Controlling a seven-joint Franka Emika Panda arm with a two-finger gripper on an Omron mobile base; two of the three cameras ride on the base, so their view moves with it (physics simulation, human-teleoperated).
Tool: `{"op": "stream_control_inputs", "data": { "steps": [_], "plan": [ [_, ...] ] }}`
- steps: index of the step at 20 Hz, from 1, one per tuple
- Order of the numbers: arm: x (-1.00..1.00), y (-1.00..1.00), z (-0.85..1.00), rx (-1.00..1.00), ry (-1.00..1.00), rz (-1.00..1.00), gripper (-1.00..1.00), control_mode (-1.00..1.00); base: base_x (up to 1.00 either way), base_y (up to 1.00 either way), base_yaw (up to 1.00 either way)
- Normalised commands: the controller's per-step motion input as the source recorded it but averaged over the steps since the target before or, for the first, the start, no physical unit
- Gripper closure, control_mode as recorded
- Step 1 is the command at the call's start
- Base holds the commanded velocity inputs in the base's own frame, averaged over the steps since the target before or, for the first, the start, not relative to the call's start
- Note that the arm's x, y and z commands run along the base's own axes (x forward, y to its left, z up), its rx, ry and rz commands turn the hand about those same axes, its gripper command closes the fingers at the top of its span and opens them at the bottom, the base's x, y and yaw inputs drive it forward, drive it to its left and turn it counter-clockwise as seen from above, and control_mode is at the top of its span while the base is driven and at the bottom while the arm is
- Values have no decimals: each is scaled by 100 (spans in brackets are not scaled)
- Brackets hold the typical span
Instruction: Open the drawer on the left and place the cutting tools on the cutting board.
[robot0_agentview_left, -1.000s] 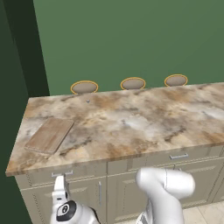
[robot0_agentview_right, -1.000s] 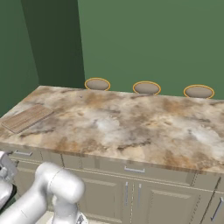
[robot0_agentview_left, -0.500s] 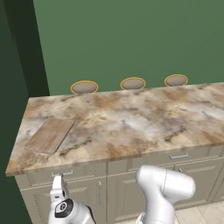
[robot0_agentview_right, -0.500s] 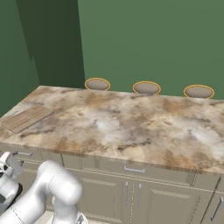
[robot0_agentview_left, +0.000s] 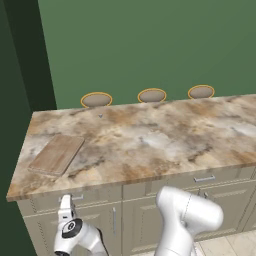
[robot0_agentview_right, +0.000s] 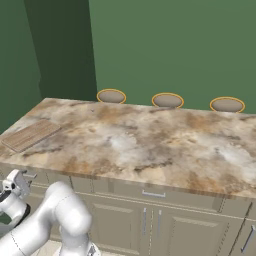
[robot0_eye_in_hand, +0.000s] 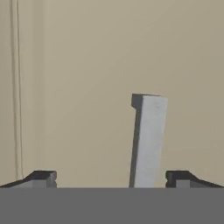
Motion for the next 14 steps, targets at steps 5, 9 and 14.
{"op": "stream_control_inputs", "data": {
  "steps": [5, 9, 14],
  "plan": [
    [44, 13, -29, 2, 0, 0, -100, -100, 0, 0, 0],
    [34, 7, -23, 0, 0, 0, 100, -100, 0, 0, 0],
    [8, 1, 0, 0, 0, 0, 100, -100, 0, 0, 0]
  ]
}}
